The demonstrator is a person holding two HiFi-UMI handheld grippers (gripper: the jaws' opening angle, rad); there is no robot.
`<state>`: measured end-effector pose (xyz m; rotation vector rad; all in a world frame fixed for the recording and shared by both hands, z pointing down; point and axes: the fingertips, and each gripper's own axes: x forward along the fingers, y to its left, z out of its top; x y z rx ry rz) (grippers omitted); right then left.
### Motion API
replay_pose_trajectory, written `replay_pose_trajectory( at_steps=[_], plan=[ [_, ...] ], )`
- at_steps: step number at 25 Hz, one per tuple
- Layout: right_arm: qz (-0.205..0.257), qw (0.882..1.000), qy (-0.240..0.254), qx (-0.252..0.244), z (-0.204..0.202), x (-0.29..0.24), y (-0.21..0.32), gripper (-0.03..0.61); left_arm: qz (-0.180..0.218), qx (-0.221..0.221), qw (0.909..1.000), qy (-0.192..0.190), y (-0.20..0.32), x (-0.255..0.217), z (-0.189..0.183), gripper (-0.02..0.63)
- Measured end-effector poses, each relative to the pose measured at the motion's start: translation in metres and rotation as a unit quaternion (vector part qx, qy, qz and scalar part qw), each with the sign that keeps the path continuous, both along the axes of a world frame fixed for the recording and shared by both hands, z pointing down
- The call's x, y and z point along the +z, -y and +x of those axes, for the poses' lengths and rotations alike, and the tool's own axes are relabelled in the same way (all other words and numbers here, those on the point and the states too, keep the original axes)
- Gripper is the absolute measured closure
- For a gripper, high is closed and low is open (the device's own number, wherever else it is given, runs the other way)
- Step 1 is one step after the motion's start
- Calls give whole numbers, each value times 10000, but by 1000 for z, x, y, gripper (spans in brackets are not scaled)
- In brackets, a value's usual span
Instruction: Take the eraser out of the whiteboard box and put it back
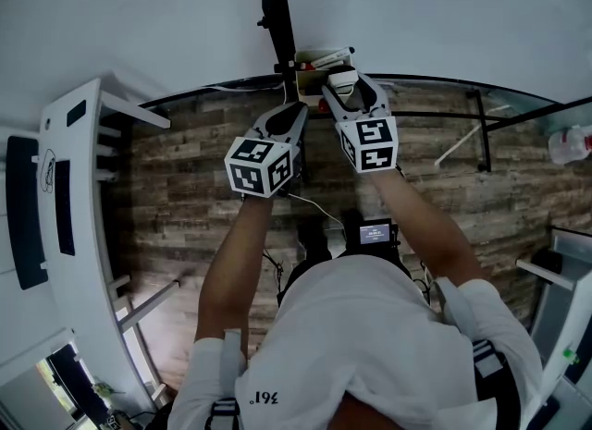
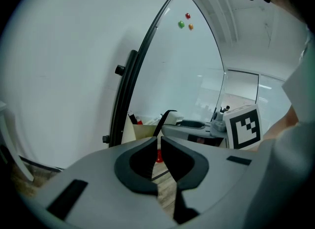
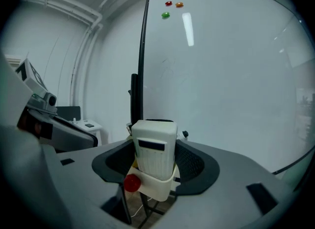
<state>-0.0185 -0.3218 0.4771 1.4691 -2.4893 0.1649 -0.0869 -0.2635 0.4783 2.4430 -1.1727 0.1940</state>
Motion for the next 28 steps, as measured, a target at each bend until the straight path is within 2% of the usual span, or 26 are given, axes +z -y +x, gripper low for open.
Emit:
replay_pose_trajectory(
  at_steps=[12,28],
  plan=[
    [-481,9987,61,-151,-14,22,-1,307,-62,12,10000,-35,-4,3,-1,603],
    [-727,9968,-22,-339,-21,26,-7,307,-142,0,9998,-118,-7,5,0,603]
  ],
)
